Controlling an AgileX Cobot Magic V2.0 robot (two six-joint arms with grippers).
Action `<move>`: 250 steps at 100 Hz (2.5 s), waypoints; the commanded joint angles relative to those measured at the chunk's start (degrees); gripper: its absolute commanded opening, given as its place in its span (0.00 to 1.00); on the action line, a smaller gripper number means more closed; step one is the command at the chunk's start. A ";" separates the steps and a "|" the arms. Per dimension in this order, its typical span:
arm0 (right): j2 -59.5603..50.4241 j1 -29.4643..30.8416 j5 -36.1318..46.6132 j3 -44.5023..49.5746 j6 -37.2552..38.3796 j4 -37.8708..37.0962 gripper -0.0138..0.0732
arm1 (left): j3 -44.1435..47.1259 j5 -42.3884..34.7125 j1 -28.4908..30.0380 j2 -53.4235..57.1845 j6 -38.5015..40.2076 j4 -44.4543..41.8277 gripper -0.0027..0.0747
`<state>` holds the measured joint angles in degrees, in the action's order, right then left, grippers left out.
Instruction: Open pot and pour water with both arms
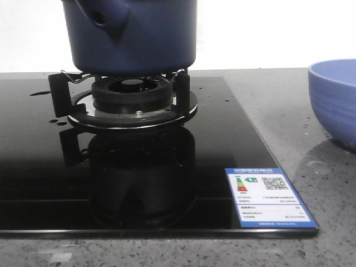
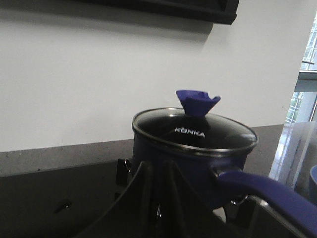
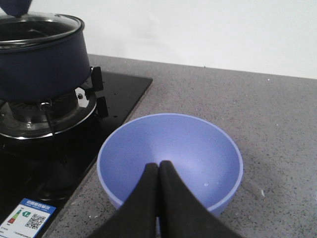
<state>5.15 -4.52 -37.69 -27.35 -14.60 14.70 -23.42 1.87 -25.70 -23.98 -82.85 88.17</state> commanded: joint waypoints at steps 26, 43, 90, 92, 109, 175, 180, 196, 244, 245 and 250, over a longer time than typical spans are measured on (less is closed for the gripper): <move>-4.27 -0.06 6.04 1.13 -0.66 1.17 0.09 | 3.70 1.78 -0.01 2.87 0.55 1.80 0.01; -4.27 -0.06 6.04 1.13 -0.66 1.17 0.09 | 3.70 1.93 -0.01 2.87 0.55 1.80 0.01; -4.27 -0.06 6.04 1.13 -0.66 1.17 0.09 | 3.70 1.93 -0.01 2.87 0.55 1.80 0.01; -4.27 -0.06 6.04 1.13 -0.66 1.17 0.09 | 3.70 1.82 -0.01 2.87 0.55 1.80 0.01; -4.27 -0.06 6.04 1.13 -0.66 1.17 0.09 | 3.51 2.10 -0.01 3.95 0.94 -4.89 0.01; -4.27 -0.06 6.04 1.13 -0.66 1.17 0.09 | 18.92 -5.98 12.95 18.76 77.23 -87.67 0.01; -4.27 -0.06 6.04 1.13 -0.66 1.17 0.09 | 20.16 -4.69 14.99 20.71 77.23 -87.67 0.01; -4.27 -0.06 6.04 1.13 -0.66 1.17 0.09 | 22.89 1.63 21.19 24.27 77.39 -87.20 0.01; -4.27 -0.06 6.04 1.13 -0.66 1.17 0.09 | 25.24 14.50 26.30 25.85 77.39 -84.57 0.01; -4.27 -0.06 6.04 1.13 -0.66 1.17 0.09 | 25.24 14.50 26.30 25.85 77.39 -84.57 0.01; -4.27 -0.06 6.04 1.13 -0.66 1.17 0.09 | 25.24 14.37 26.30 25.85 77.39 -84.57 0.01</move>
<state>0.00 -4.52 -36.50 -24.84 -14.68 15.46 0.18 18.88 0.54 0.24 -5.97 2.54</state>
